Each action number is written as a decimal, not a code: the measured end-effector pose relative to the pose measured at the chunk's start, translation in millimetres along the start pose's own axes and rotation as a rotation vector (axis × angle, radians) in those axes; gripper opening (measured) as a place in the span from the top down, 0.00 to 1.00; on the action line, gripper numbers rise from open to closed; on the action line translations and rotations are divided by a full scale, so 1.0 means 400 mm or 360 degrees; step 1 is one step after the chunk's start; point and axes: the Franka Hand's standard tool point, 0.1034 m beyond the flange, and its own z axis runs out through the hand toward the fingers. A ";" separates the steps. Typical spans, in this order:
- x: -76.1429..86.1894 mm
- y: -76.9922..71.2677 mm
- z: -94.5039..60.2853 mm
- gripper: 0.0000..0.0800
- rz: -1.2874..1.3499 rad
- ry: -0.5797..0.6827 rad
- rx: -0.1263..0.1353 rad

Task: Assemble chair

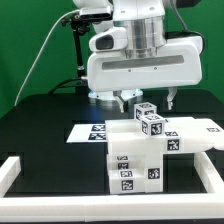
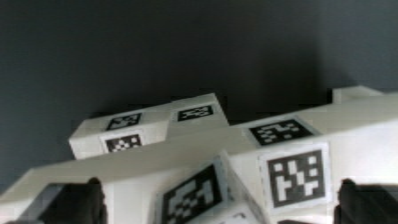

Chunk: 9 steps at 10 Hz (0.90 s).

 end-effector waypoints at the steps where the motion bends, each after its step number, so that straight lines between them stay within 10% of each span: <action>1: 0.021 0.005 -0.003 0.19 -0.0396 0.0049 -0.0059; 4: 0.025 -0.001 0.000 0.20 -0.0468 0.0061 -0.0065; 6: 0.025 -0.001 0.000 0.61 -0.0317 0.0064 -0.0061; 9: 0.025 -0.001 0.000 0.64 -0.0008 0.0069 -0.0055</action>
Offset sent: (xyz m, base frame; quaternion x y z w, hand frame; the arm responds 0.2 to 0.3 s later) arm 0.0000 0.0000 0.0000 0.0000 0.0000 0.0650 0.9979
